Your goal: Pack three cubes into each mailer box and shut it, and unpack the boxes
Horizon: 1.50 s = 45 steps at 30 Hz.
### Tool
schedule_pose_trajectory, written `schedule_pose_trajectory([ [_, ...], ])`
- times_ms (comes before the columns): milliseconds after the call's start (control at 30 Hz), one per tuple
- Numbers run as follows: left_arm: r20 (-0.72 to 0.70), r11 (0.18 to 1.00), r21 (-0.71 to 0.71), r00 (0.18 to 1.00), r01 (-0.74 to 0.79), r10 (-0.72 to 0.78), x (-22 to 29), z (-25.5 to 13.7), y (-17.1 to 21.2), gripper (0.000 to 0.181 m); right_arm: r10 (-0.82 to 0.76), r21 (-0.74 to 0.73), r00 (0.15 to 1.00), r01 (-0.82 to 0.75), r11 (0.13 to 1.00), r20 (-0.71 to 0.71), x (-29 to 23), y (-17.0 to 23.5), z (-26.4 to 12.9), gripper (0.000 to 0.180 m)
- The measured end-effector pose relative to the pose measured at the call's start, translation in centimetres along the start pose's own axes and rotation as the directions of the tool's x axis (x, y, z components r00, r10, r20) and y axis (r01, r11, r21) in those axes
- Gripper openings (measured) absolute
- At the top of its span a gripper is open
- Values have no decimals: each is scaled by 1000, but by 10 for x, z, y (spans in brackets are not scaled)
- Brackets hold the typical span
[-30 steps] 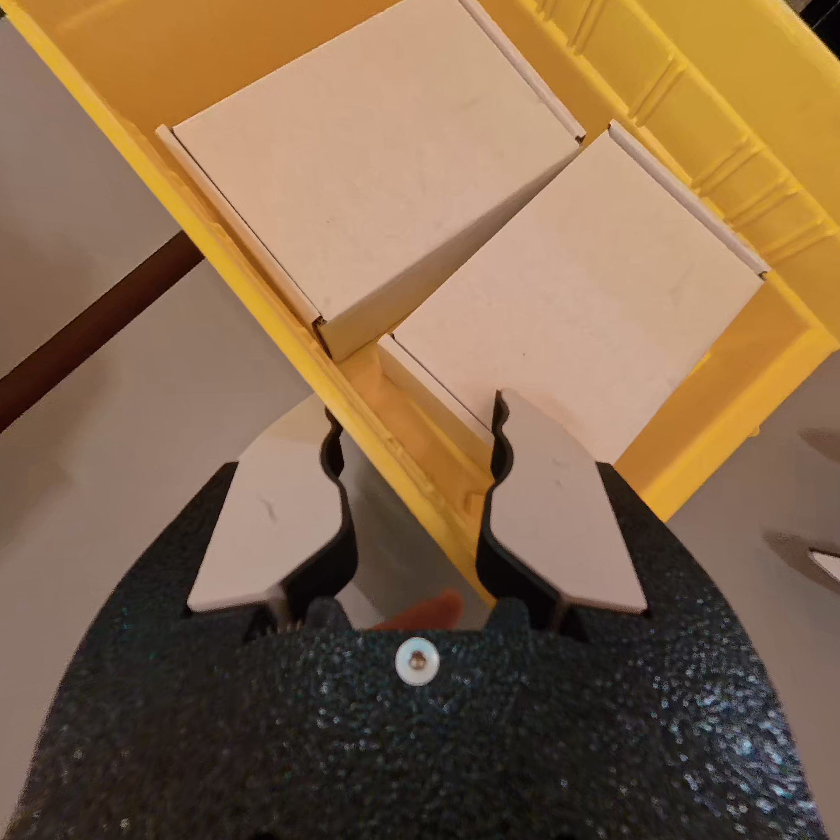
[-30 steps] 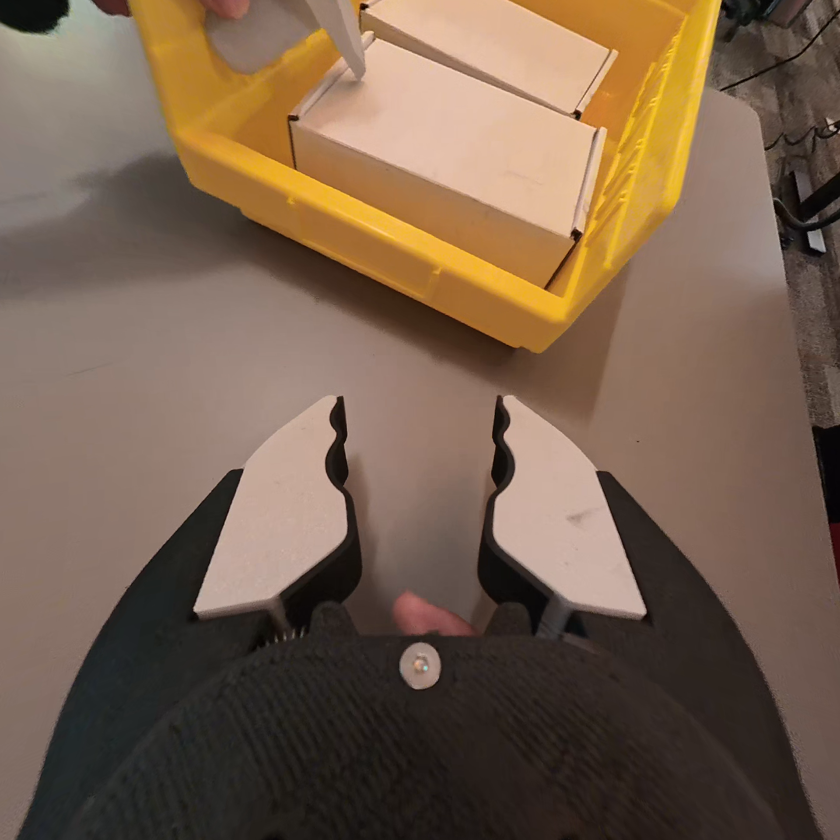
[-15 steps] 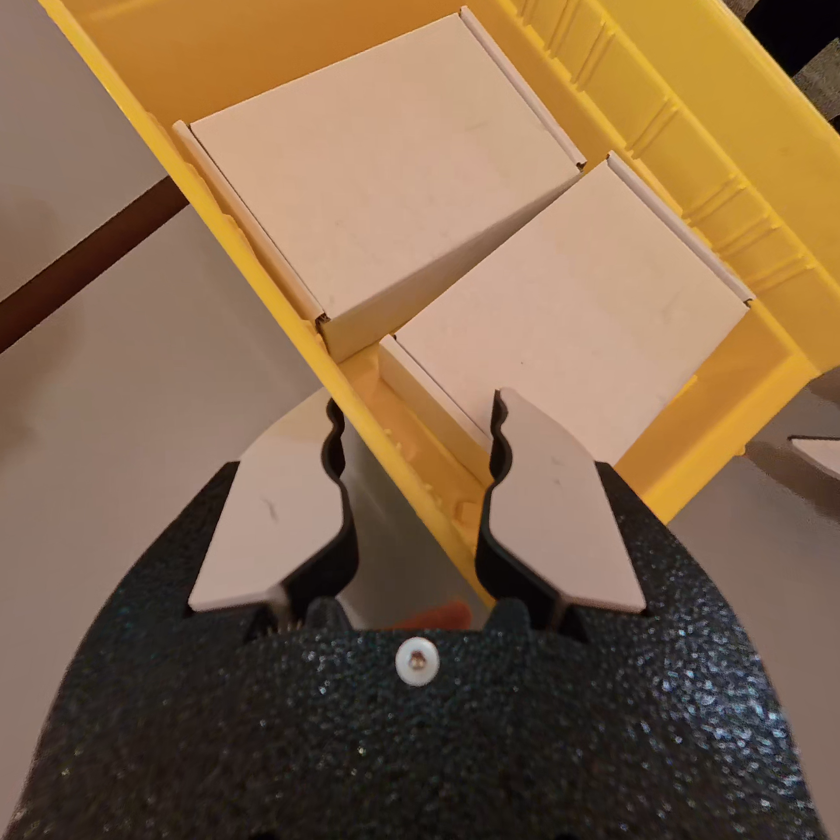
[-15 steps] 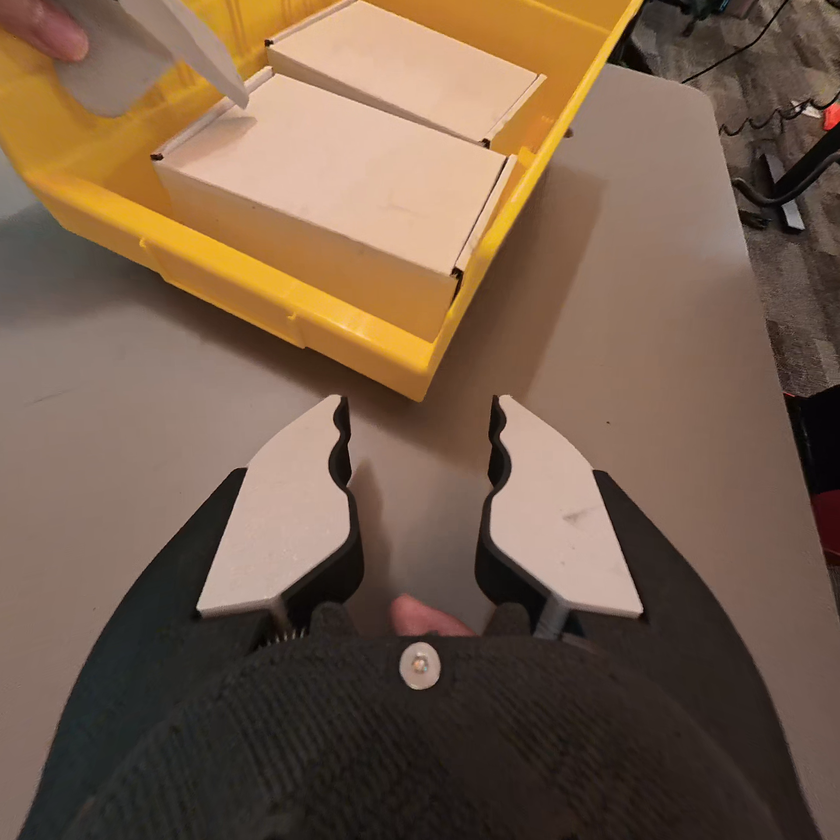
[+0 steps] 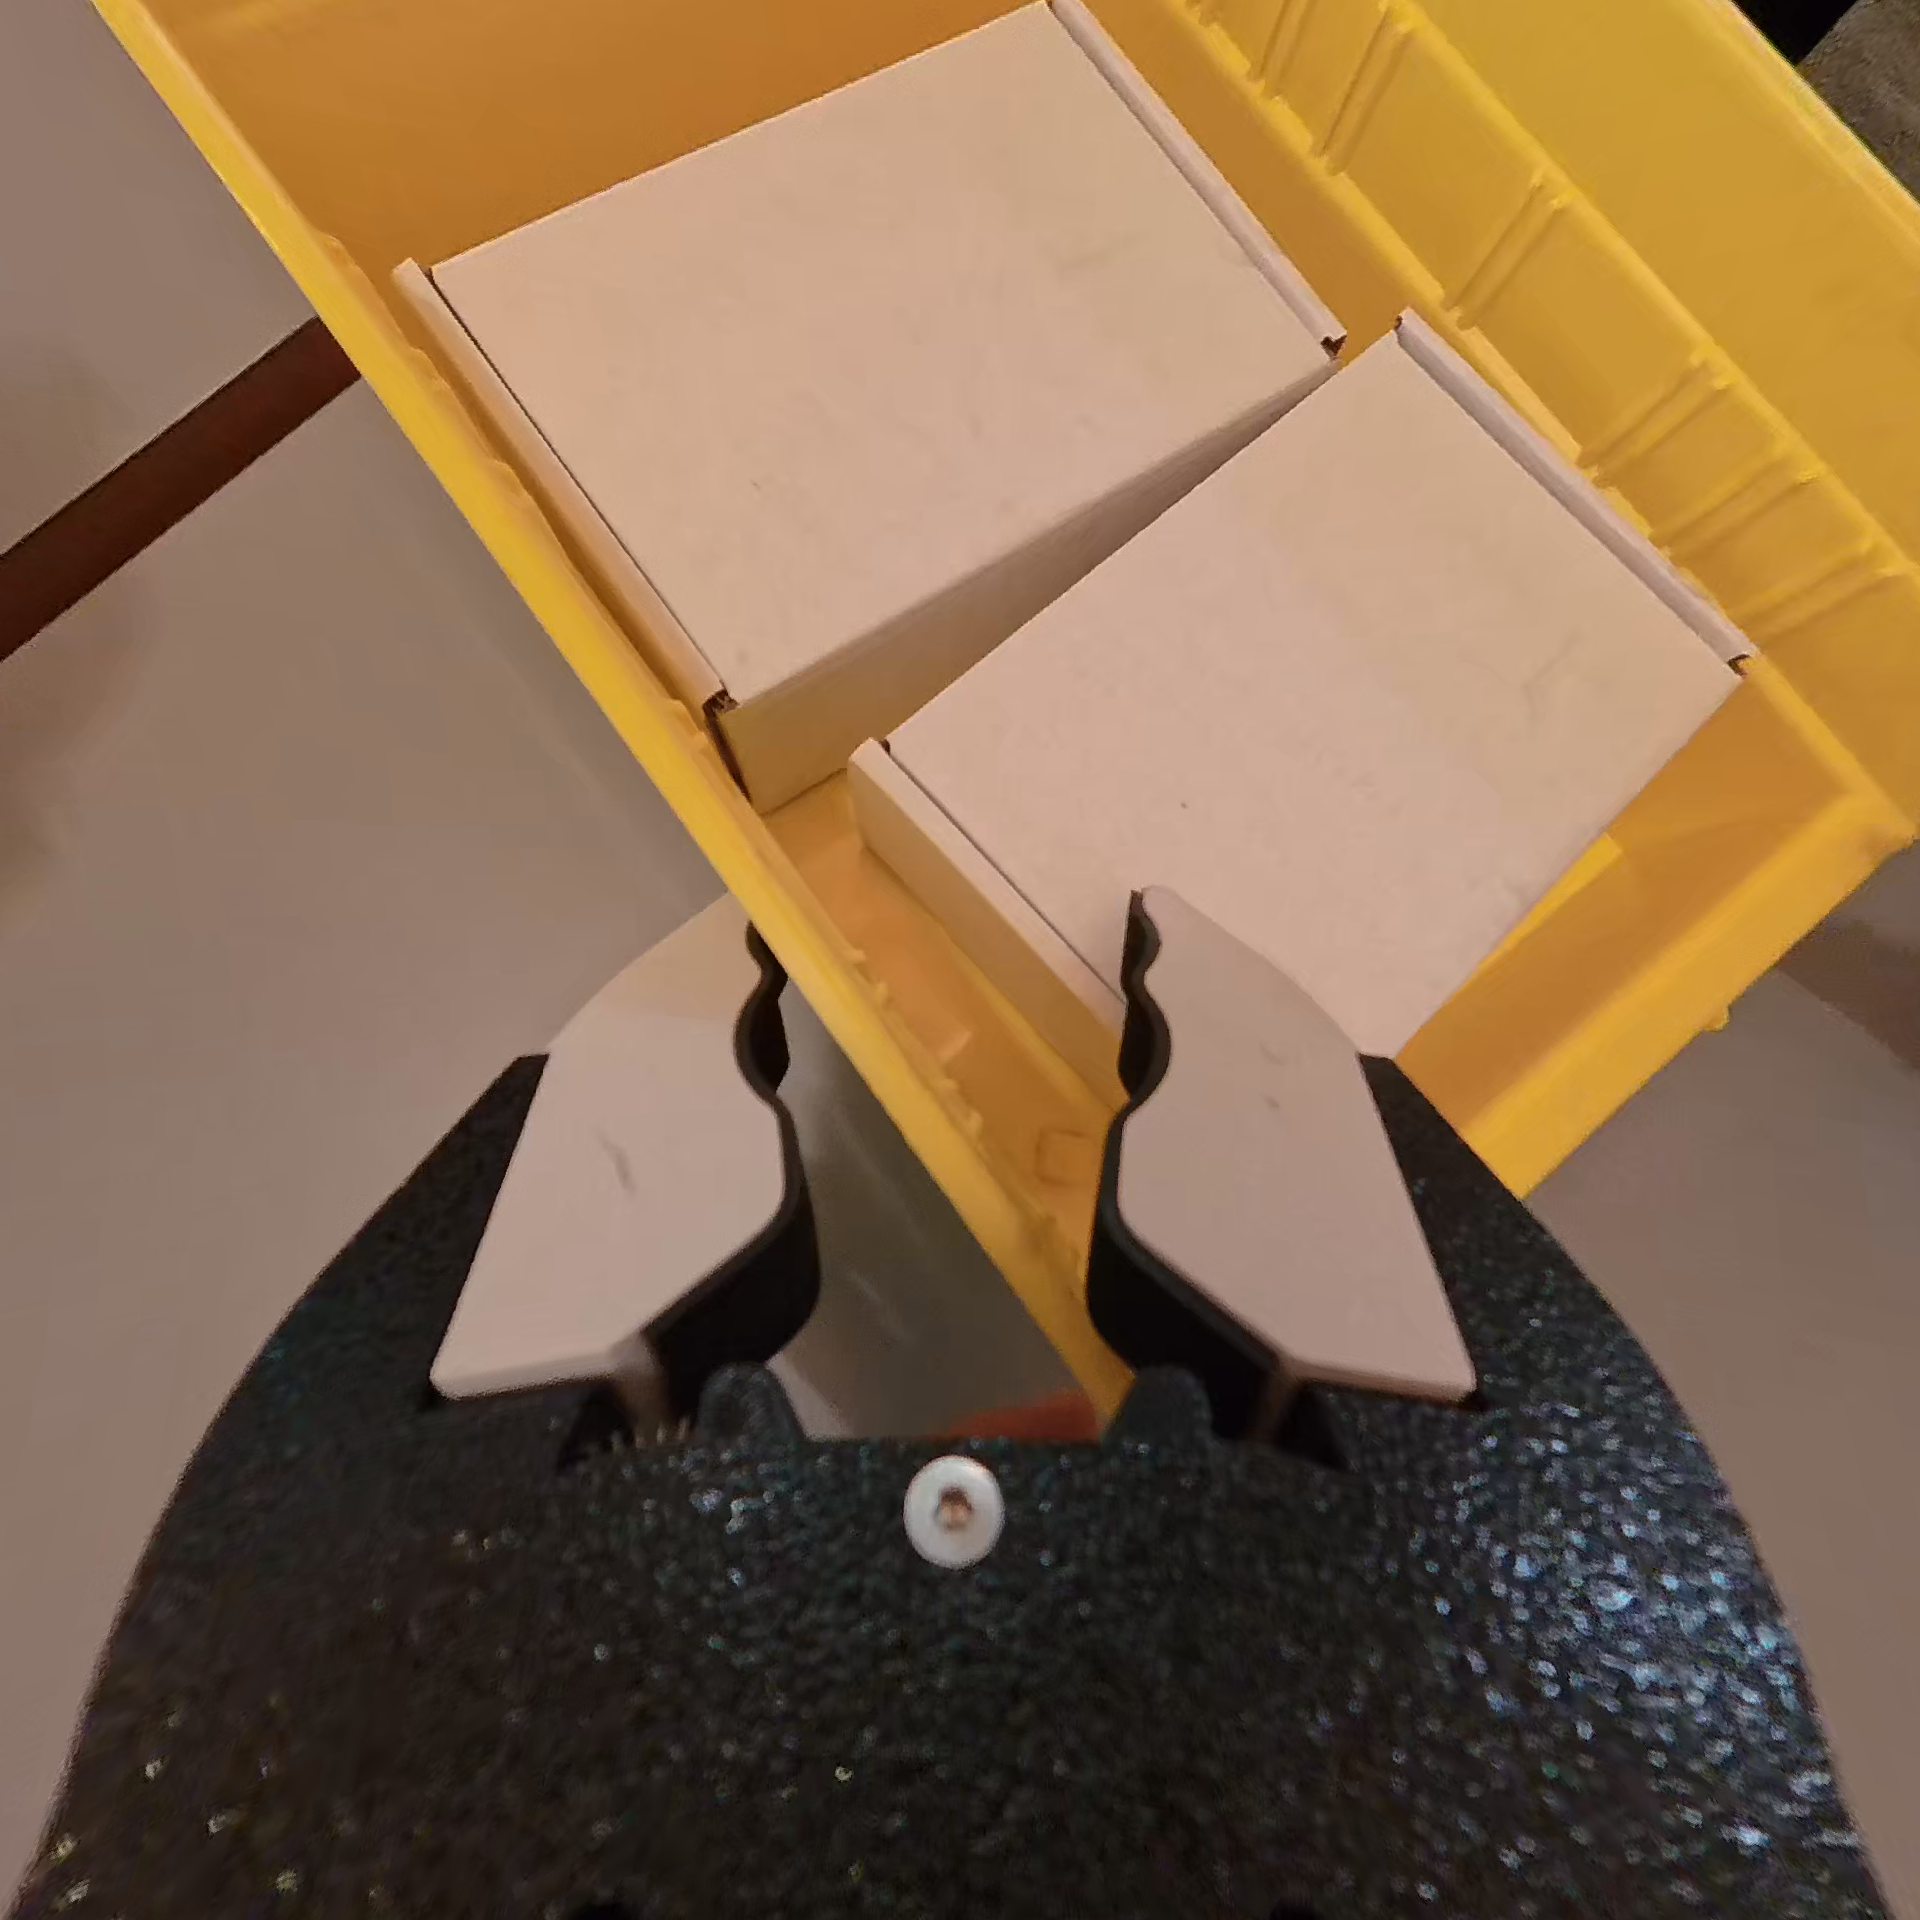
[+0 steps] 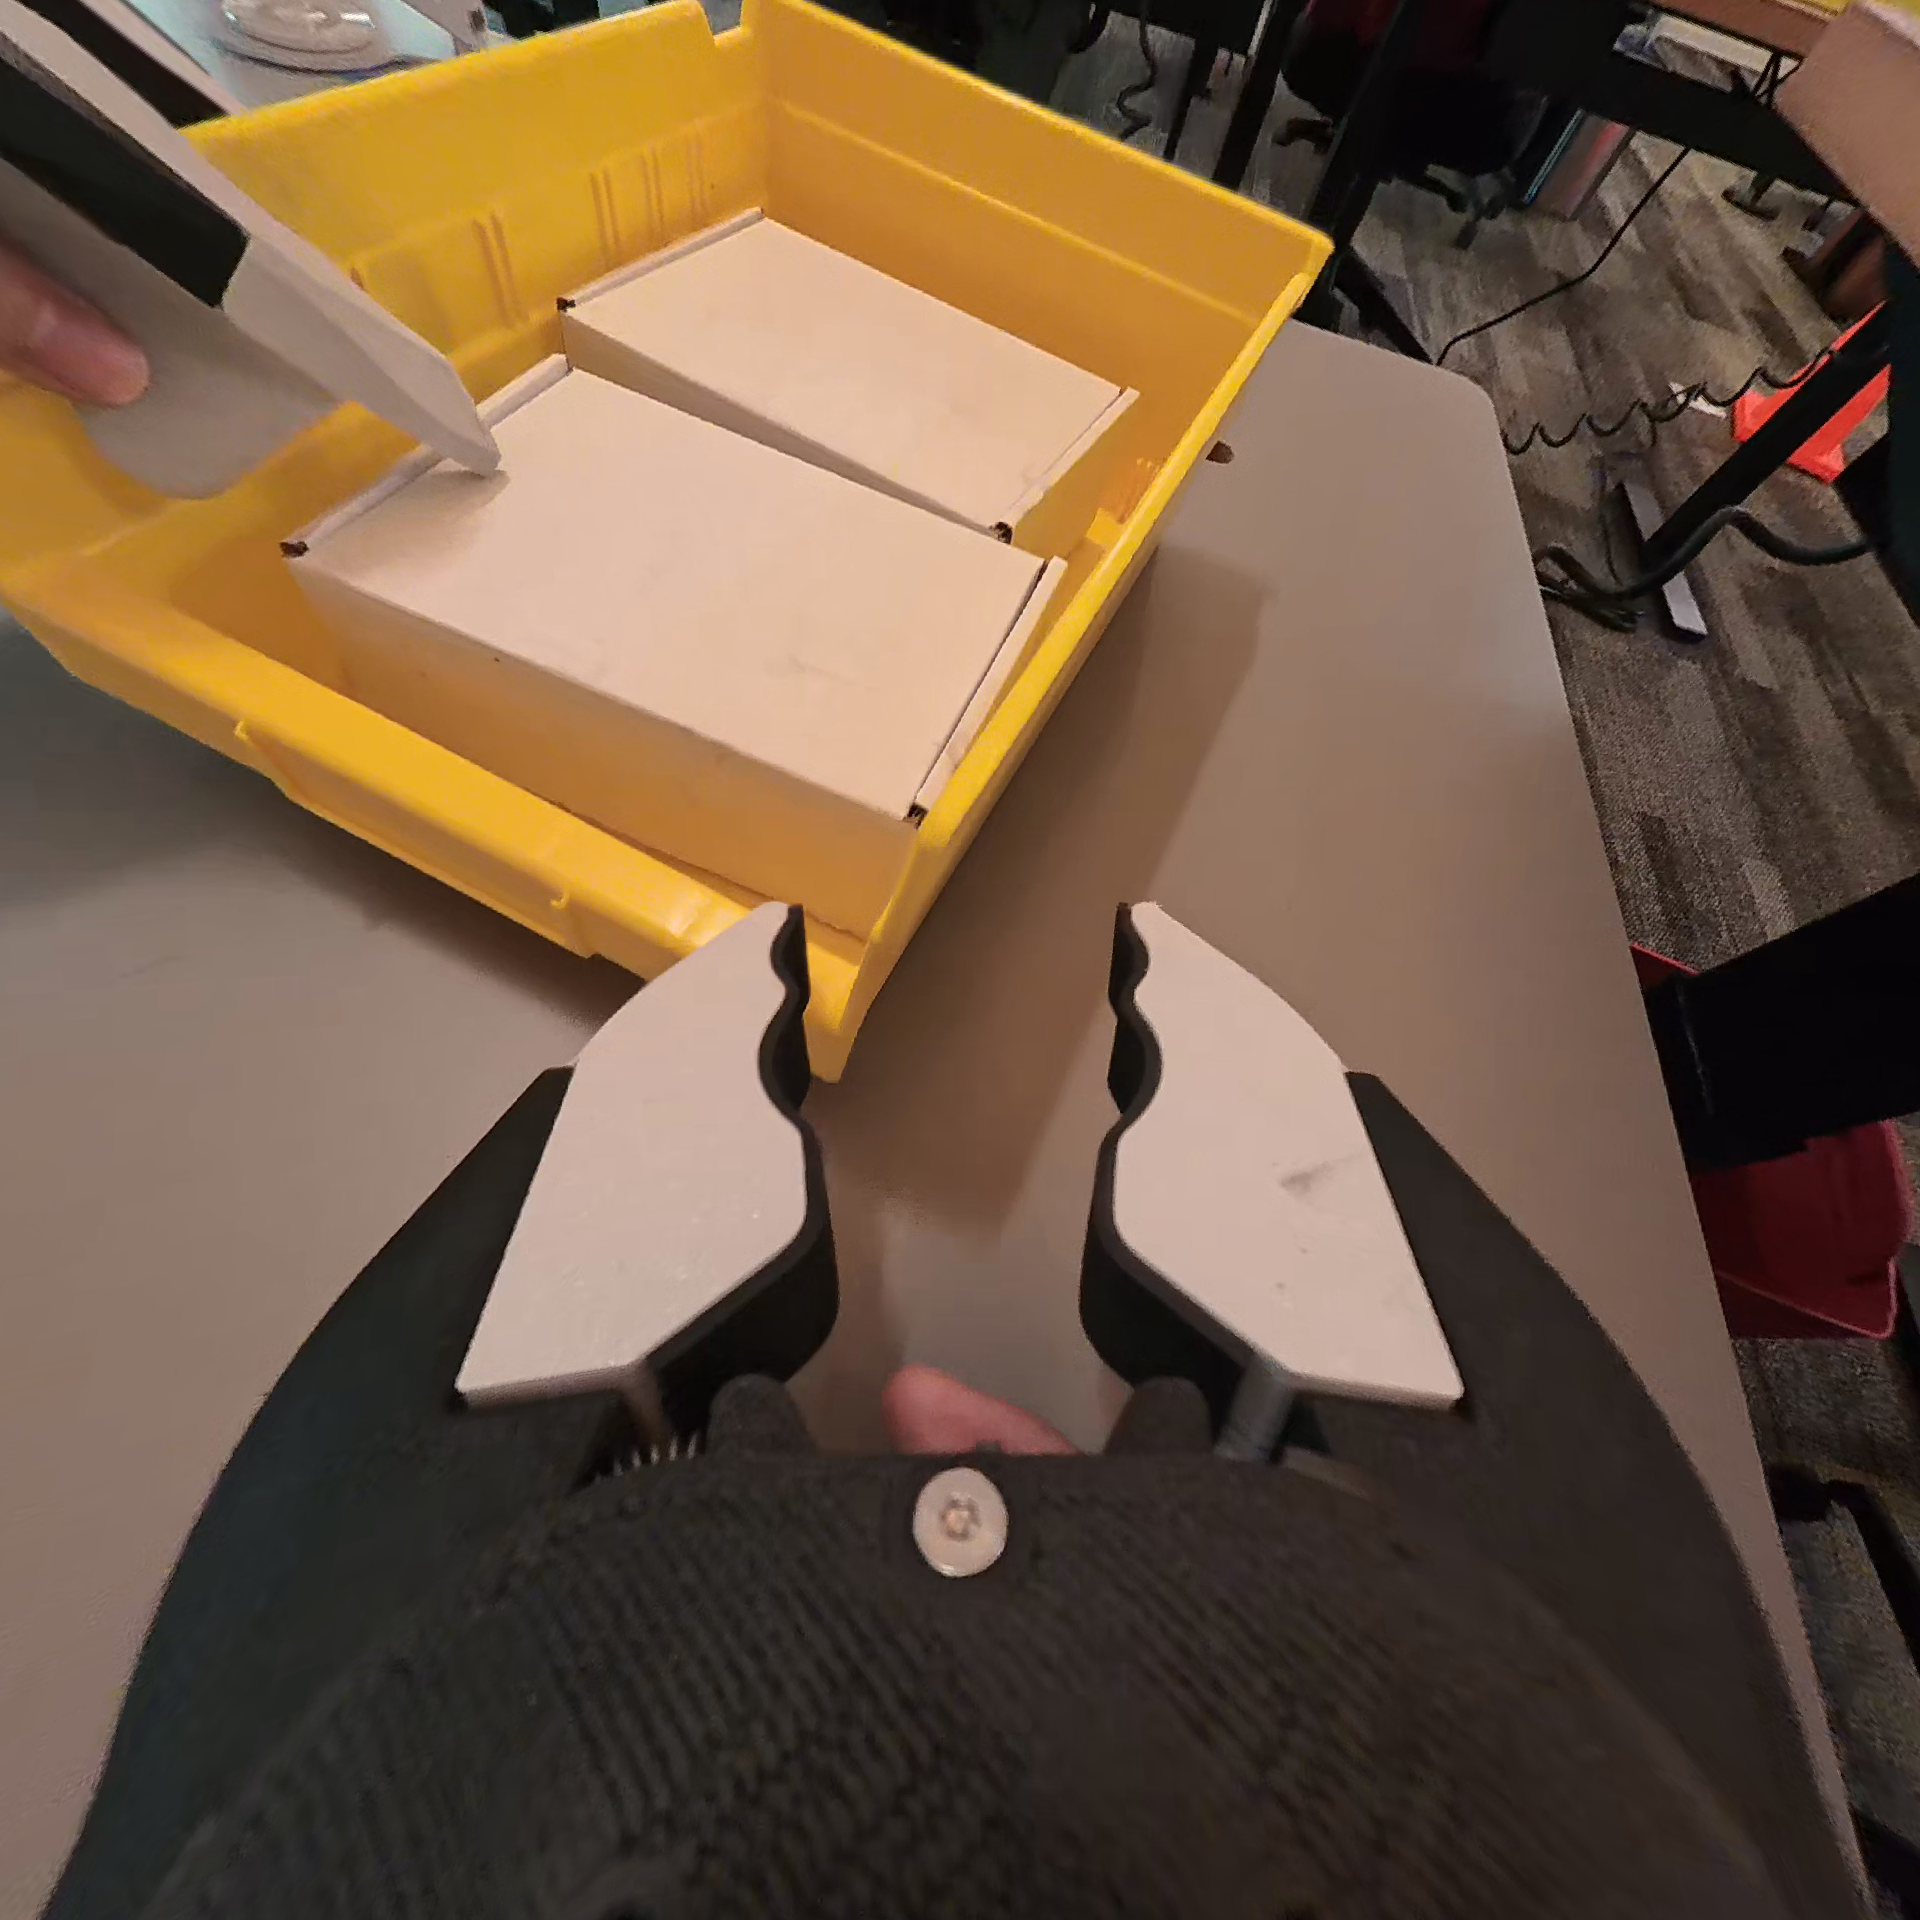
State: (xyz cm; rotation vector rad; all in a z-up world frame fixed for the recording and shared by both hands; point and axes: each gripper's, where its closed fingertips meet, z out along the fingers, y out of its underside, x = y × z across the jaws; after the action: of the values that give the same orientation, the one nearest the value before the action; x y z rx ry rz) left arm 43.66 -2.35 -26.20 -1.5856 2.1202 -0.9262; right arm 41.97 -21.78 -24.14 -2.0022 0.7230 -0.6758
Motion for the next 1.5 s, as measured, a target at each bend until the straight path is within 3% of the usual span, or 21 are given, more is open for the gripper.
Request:
schedule_pose_trajectory([
  [333, 38, 998, -67, 999, -17, 20, -1, -11, 8, 56, -13, 22, 1000, 13, 1000, -4, -1, -8, -5, 55],
  [533, 51, 992, -99, 995, 84, -80, -16, -20, -9, 38, -50, 16, 999, 51, 999, -14, -2, -11, -9, 56],
  [733, 158, 964, -264, 985, -25, 69, -30, -6, -1, 32, -67, 27, 997, 66, 997, 23, -11, -16, -10, 61],
  [867, 211, 959, -281, 977, 47, 14, -48, 9, 2, 8, -104, 41, 993, 101, 994, 54, -22, -26, -14, 68],
  [1067, 81, 956, -245, 986, 164, -148, -54, -2, 12, 4, -166, 193, 982, 147, 970, 87, -34, -60, -44, 66],
  [1267, -53, 956, -238, 980, 172, -190, -59, -69, 65, 4, -166, 237, 986, 159, 958, 12, -27, -77, -67, 64],
  [1400, -77, 965, -167, 973, 204, -219, -80, -160, 111, 4, -175, 271, 985, 167, 948, 3, -37, -91, -73, 62],
  [1500, -18, 960, -112, 965, 257, -261, -109, -245, 160, 4, -192, 269, 980, 172, 948, 49, -60, -96, -65, 60],
])
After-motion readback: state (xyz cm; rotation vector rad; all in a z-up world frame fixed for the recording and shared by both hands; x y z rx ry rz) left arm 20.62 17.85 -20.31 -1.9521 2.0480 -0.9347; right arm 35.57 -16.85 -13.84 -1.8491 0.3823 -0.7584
